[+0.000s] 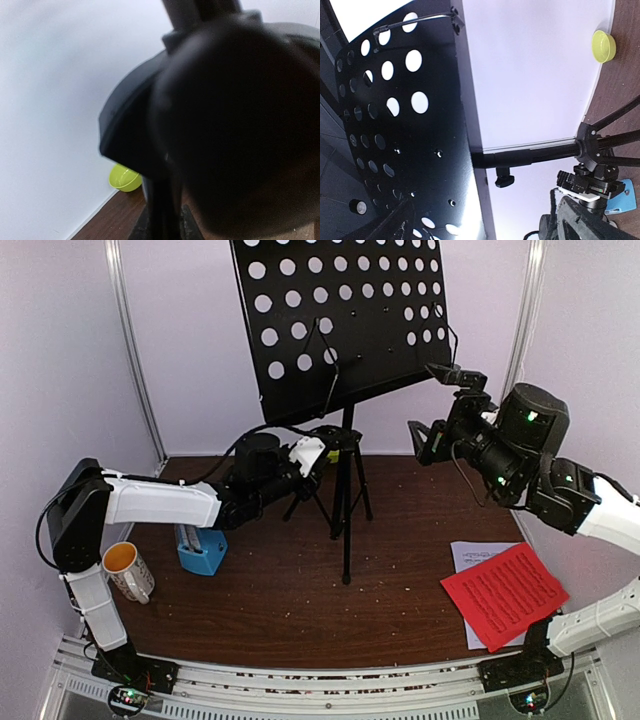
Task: Set up the instrument practice props
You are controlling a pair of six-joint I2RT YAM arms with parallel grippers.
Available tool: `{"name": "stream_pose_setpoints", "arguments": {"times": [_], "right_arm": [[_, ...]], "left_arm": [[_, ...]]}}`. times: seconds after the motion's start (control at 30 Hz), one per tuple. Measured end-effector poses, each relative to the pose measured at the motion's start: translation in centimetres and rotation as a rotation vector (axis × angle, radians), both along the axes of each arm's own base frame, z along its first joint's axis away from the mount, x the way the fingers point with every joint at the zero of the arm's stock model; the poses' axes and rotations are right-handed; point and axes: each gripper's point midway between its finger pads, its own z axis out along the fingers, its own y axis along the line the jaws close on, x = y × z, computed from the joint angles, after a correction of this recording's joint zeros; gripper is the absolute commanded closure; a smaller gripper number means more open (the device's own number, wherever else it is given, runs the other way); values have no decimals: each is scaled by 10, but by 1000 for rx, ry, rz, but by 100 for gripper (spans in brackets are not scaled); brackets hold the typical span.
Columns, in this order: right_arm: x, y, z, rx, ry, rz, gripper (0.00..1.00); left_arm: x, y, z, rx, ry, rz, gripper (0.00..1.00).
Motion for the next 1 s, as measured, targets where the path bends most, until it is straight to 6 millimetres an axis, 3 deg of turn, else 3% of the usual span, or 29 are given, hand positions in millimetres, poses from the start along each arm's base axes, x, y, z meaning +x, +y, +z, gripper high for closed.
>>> {"name": "stream_pose_setpoints", "arguments": {"times": [0.13, 0.3, 0.57, 0.77, 0.83, 1.0], "right_arm": [[-1, -3, -14, -36, 14, -3, 0], [-1, -14, -33, -116, -5, -29, 0], [5, -32, -61, -339, -98, -55, 0], [6, -25, -61, -594, -250, -19, 0], [6, -19, -65, -712, -303, -1, 0], [8, -10, -82, -963, -392, 32, 0]], "left_arm": [[0, 0, 0, 3, -1, -7, 73], [-2, 1, -18, 49, 36, -19, 59], [-3, 2, -24, 60, 54, -36, 53], [-5, 3, -27, 64, 59, -40, 41], [-6, 4, -29, 68, 63, -40, 32], [-13, 17, -37, 87, 92, -18, 21]]}}
